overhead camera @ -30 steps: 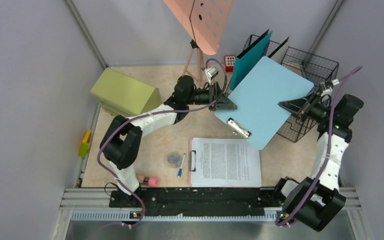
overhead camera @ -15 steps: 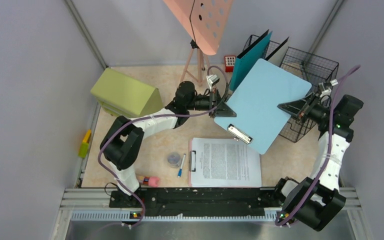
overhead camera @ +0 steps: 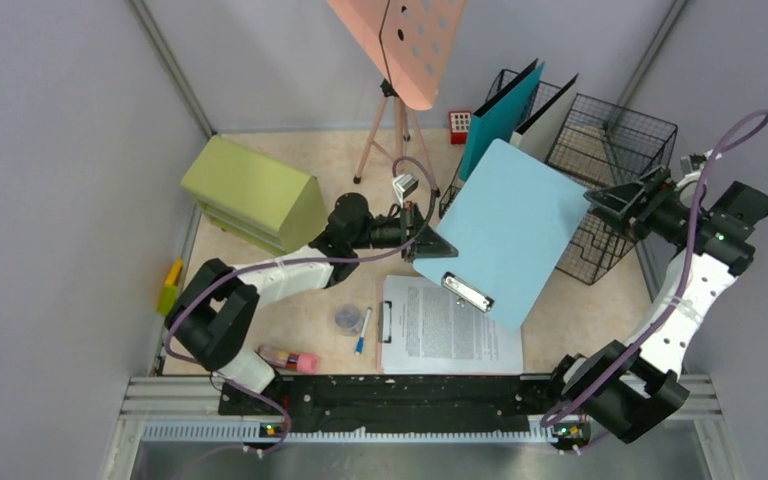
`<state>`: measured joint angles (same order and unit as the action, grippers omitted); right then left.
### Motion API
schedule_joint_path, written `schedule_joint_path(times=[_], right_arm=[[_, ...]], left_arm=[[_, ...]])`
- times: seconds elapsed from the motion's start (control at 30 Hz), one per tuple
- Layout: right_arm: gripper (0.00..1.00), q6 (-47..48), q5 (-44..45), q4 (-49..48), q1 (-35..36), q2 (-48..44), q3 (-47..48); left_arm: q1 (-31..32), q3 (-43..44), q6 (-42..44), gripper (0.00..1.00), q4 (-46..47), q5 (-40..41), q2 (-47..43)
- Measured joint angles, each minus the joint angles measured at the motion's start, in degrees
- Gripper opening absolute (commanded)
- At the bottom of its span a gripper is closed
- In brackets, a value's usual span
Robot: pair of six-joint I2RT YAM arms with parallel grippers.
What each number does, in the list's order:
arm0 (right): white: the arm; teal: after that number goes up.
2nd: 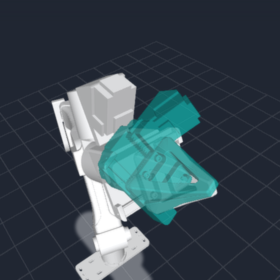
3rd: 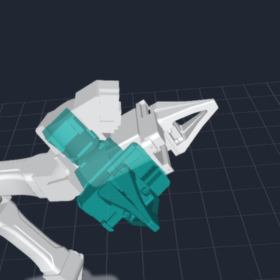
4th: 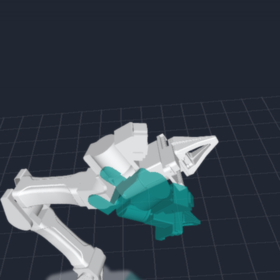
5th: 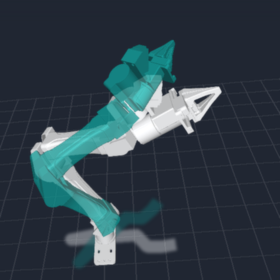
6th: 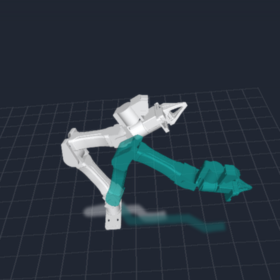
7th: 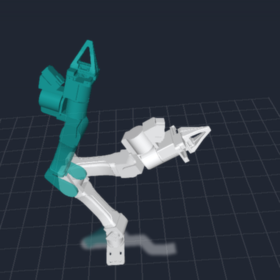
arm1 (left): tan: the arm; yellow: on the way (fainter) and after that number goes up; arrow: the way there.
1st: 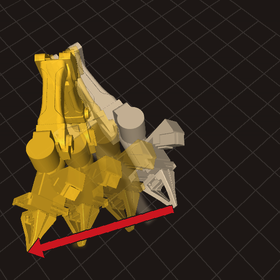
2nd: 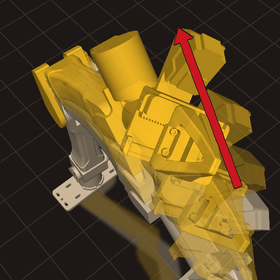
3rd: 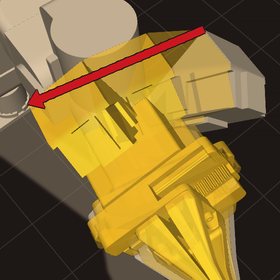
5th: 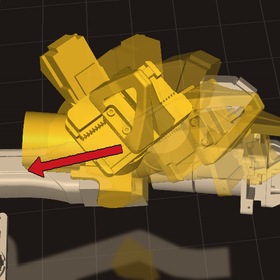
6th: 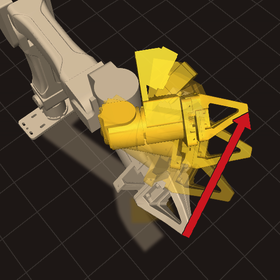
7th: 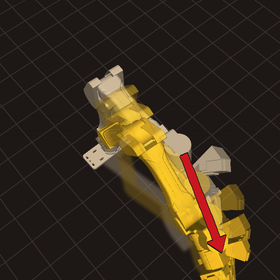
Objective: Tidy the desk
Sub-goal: Place the folder in the storage box.
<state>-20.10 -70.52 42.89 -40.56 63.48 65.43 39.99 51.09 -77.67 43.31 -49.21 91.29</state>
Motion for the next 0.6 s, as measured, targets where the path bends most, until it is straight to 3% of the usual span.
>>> schedule_joint_path(times=[0.27, 0.6], right_arm=[[0.75, 7.54, 3.43, 9.03, -6.75, 3.63, 10.01], [0.75, 9.14, 5.88, 11.23, -10.51, 5.75, 16.87]], left_arm=[[2.84, -4.92, 2.16, 0.00, -5.75, 0.66, -7.48], [8.24, -6.27, 2.49, 0.00, -8.07, 0.68, -9.38]])
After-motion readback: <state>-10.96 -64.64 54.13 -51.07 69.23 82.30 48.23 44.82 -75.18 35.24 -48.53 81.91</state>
